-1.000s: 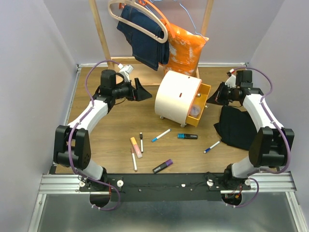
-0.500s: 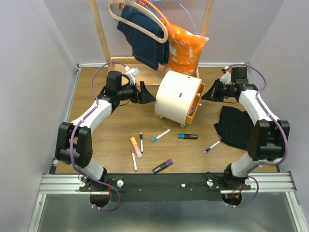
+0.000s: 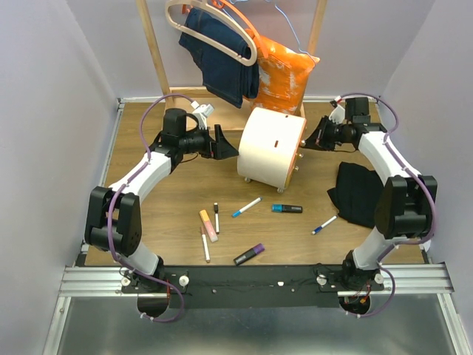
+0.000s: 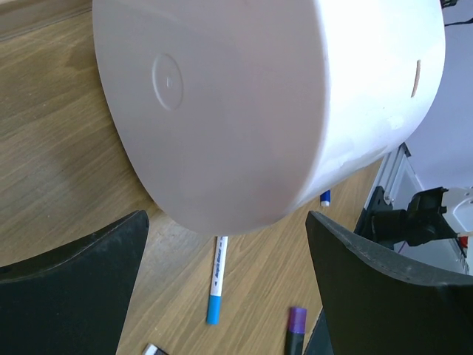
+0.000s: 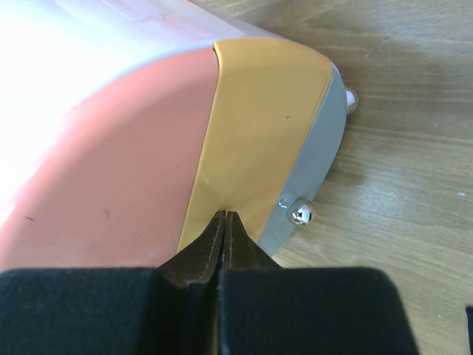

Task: Sort the stationery into containers
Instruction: Close the drawer in the storage box, then open the drawer in the storage box.

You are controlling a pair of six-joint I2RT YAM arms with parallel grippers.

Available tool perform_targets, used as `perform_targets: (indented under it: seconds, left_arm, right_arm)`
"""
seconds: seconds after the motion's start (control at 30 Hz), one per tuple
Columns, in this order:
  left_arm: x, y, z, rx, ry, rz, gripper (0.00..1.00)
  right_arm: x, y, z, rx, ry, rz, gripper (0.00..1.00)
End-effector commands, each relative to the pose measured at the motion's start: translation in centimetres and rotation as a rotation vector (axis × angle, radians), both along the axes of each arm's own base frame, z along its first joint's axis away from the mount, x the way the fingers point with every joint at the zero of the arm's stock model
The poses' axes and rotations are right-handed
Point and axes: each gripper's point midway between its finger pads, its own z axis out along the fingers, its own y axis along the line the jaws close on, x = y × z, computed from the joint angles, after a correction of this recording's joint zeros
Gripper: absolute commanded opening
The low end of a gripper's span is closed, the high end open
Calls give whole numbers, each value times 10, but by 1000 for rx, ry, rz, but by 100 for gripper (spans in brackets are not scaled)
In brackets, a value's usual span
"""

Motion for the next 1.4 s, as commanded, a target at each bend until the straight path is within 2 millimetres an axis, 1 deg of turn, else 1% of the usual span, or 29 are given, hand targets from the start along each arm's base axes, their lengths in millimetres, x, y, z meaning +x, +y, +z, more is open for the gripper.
perform_targets:
  seconds: [0.0, 0.03, 0.07, 0.1, 0.13, 0.17, 0.2, 0.23, 0.27, 0.3, 0.33, 0.37, 0.4, 0.43, 0.47, 0.5, 0.53, 0.57, 0.63, 0.67, 0.83, 1.07, 1.27, 1.3, 1.37]
  left_arm:
    - [-4, 4, 10, 30, -37, -10, 97]
    - [-5, 6, 10, 40, -38, -6, 97]
    - [-6, 8, 11, 43, -45, -1, 97]
    - [-7, 9, 11, 48, -45, 1, 97]
    - [-9, 12, 9, 61, -41, 5, 97]
    - [-10, 15, 13, 65, -52, 9, 97]
    - [-12, 17, 13, 74, -51, 13, 98]
    - [-14, 21, 11, 87, -37, 15, 98]
    - [-15, 26, 13, 100, -52, 22, 98]
    - [-16, 29, 13, 110, -51, 25, 98]
    - [-20, 32, 12, 124, -33, 24, 98]
    - [-21, 37, 14, 139, -55, 21, 98]
    - [-20, 43, 14, 150, -55, 31, 98]
    - [-24, 49, 12, 166, -38, 33, 98]
    - [-24, 53, 12, 177, -44, 41, 98]
    - [-23, 60, 11, 194, -53, 52, 98]
    - [-23, 68, 9, 205, -38, 68, 98]
    - [-23, 71, 9, 214, -35, 74, 98]
    - [-24, 80, 8, 236, -25, 89, 98]
    - [-25, 82, 10, 242, -36, 90, 98]
    - [-28, 89, 9, 266, -40, 98, 98]
    - [-30, 93, 7, 272, -40, 113, 99]
    - [-30, 94, 5, 266, -31, 121, 99]
    - [-30, 95, 5, 265, -32, 123, 99]
    - [-30, 94, 4, 261, -29, 124, 99]
  right_arm:
    - [-7, -10, 8, -99, 1, -27, 16]
    - [-9, -27, 3, -143, 18, -84, 33]
    - [-17, -34, -2, -146, 42, -106, 39]
    - [-34, -37, -16, -149, 90, -107, 43]
    - [-43, -51, -12, -130, 92, -141, 47]
    - [-51, -55, -13, -118, 95, -142, 47]
    - [-63, -56, -22, -95, 122, -134, 48]
    - [-70, -52, -13, 4, 112, -95, 47]
    - [-74, -49, -7, 63, 91, -51, 46]
    - [-75, -45, 0, 134, 59, -16, 45]
    - [-85, -34, 18, 289, 30, 66, 45]
    - [-88, -29, 28, 370, 18, 106, 45]
    - [-85, -25, 42, 427, -43, 158, 45]
    - [-90, -20, 53, 508, -49, 207, 46]
    - [-89, -18, 61, 576, 6, 186, 47]
    - [-79, -19, 69, 572, -82, 217, 48]
    - [-78, -19, 73, 593, -84, 228, 49]
    - [-73, -20, 77, 592, -101, 235, 49]
    - [-65, -22, 76, 590, -107, 237, 50]
    - [-61, -23, 80, 588, -121, 242, 50]
    - [-46, -25, 74, 582, -111, 228, 51]
    - [-34, -26, 67, 580, -92, 204, 51]
    - [-28, -16, 66, 586, -74, 222, 51]
    - [-26, -14, 68, 582, -92, 231, 51]
    - [-26, -6, 68, 584, -90, 251, 51]
